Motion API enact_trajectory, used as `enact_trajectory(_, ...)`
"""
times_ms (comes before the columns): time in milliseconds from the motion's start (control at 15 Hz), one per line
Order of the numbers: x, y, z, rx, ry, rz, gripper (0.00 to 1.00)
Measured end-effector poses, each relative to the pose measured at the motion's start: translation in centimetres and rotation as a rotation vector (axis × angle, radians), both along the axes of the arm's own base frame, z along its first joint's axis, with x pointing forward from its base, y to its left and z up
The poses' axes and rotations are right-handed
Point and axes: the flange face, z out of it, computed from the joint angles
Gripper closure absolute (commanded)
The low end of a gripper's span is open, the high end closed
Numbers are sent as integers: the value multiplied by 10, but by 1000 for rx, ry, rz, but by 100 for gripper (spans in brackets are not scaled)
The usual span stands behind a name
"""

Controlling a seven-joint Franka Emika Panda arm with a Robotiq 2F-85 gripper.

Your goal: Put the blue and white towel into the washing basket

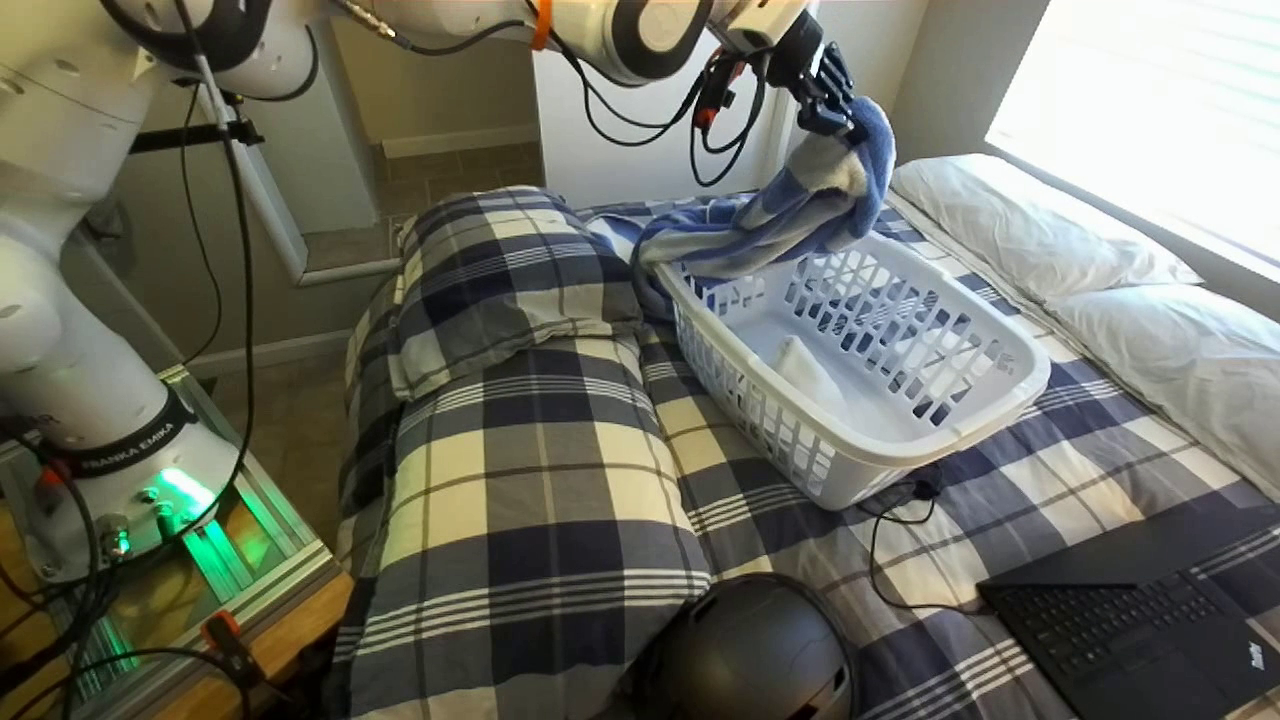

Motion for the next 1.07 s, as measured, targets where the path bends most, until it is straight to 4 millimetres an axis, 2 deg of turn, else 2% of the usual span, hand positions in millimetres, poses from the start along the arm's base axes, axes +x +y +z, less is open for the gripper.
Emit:
enact_trajectory(67,5,-2,-8,2,6,3,95)
enact_trajectory(133,9,-5,-16,0,13,7,57)
enact_trajectory(200,12,-9,-25,-2,26,7,56)
enact_trajectory(467,18,-21,-57,6,160,-22,29)
enact_trajectory(600,16,-22,-51,8,254,-30,15)
enact_trajectory(733,12,-17,-35,4,360,-4,2)
enact_trajectory(933,7,-1,-8,21,483,100,0)
enact_trajectory(1067,9,19,4,38,536,189,0)
